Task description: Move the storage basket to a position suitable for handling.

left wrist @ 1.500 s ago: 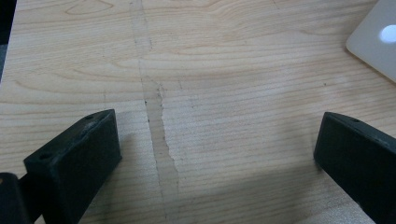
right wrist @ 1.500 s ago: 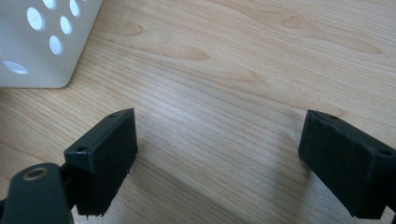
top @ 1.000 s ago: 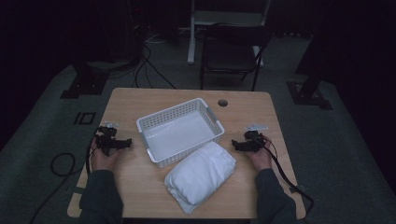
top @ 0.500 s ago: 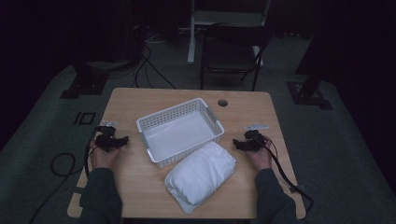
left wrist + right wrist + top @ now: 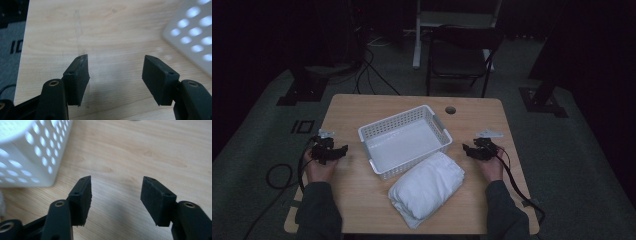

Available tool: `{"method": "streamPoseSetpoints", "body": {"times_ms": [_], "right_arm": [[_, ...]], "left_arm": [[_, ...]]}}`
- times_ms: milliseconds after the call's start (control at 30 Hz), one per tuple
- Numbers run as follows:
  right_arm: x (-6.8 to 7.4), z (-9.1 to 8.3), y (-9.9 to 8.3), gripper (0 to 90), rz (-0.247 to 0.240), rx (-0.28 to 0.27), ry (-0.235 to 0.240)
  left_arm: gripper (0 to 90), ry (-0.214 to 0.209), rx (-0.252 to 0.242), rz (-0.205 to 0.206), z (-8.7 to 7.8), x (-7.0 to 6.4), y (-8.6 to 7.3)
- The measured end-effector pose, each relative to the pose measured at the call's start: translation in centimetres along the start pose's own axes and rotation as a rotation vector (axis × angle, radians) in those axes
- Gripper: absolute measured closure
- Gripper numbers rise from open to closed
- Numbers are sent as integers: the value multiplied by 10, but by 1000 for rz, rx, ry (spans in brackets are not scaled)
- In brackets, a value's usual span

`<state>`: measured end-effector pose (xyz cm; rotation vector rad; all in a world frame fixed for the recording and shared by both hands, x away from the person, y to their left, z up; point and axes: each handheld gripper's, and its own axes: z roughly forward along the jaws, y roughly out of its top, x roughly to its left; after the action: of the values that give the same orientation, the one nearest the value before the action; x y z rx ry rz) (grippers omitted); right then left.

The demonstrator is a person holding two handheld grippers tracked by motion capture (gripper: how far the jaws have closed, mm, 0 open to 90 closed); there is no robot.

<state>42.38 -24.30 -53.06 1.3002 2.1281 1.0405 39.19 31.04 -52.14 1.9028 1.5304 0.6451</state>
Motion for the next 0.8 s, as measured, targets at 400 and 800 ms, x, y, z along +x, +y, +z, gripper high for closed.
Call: {"method": "streamPoseSetpoints", "body": {"times_ms": [400, 800], "right_arm": [[5, -10, 14, 452, -3, -42, 24], [12, -14, 40, 431, -13, -74, 42]], "left_arm": [[363, -54, -128, 63, -24, -22, 4], [337, -96, -182, 97, -41, -44, 4]]}}
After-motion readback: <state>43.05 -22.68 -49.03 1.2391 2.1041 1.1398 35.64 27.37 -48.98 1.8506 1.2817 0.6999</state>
